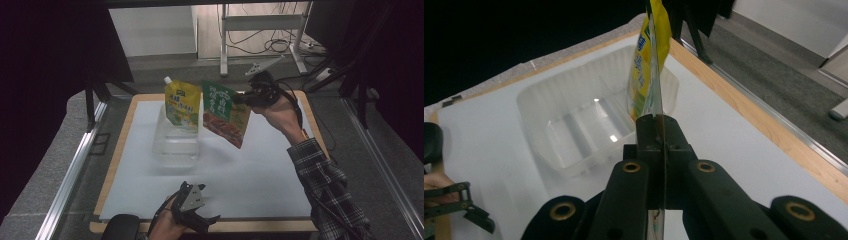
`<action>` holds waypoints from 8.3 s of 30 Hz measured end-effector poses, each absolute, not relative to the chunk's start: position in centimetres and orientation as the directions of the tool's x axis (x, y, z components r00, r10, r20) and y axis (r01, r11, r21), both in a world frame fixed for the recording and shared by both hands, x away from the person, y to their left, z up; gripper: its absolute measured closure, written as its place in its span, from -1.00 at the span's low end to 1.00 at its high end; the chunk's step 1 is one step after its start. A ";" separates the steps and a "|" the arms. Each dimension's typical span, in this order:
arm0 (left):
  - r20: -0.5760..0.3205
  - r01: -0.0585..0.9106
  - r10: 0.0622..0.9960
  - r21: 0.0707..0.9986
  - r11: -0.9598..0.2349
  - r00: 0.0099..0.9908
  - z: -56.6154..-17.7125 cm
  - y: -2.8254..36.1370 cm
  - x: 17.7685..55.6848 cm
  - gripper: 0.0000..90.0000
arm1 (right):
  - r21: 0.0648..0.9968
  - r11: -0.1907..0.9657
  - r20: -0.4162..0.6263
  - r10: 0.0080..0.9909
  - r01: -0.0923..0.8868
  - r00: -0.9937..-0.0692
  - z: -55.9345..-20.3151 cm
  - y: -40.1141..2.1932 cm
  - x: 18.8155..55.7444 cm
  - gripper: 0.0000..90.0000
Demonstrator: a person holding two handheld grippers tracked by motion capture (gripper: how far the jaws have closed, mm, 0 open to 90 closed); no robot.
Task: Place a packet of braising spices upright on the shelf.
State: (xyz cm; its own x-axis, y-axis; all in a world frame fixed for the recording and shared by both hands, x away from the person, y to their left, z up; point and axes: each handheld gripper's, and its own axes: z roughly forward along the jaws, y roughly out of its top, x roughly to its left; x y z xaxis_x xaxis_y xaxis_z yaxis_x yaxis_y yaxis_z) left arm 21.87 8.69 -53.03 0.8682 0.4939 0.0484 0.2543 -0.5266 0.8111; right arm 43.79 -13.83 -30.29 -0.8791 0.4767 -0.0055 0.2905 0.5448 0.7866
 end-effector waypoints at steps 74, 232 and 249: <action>0.049 0.245 0.478 0.810 -0.533 0.877 -53.0 8.6 21.7 -1.00 | 0.814 0.528 0.071 0.322 0.241 -0.944 -32.1 0.8 48.0 0.98; 0.088 0.219 0.464 0.794 -0.567 0.881 -53.3 8.0 21.5 -1.00 | 0.815 0.437 0.047 0.604 0.380 -0.795 -43.1 -19.4 41.5 -0.99; 0.076 0.239 0.491 0.803 -0.546 0.868 -53.1 8.6 21.9 -1.00 | 0.777 0.405 0.071 0.704 0.482 -0.707 -44.1 -22.8 42.8 -0.99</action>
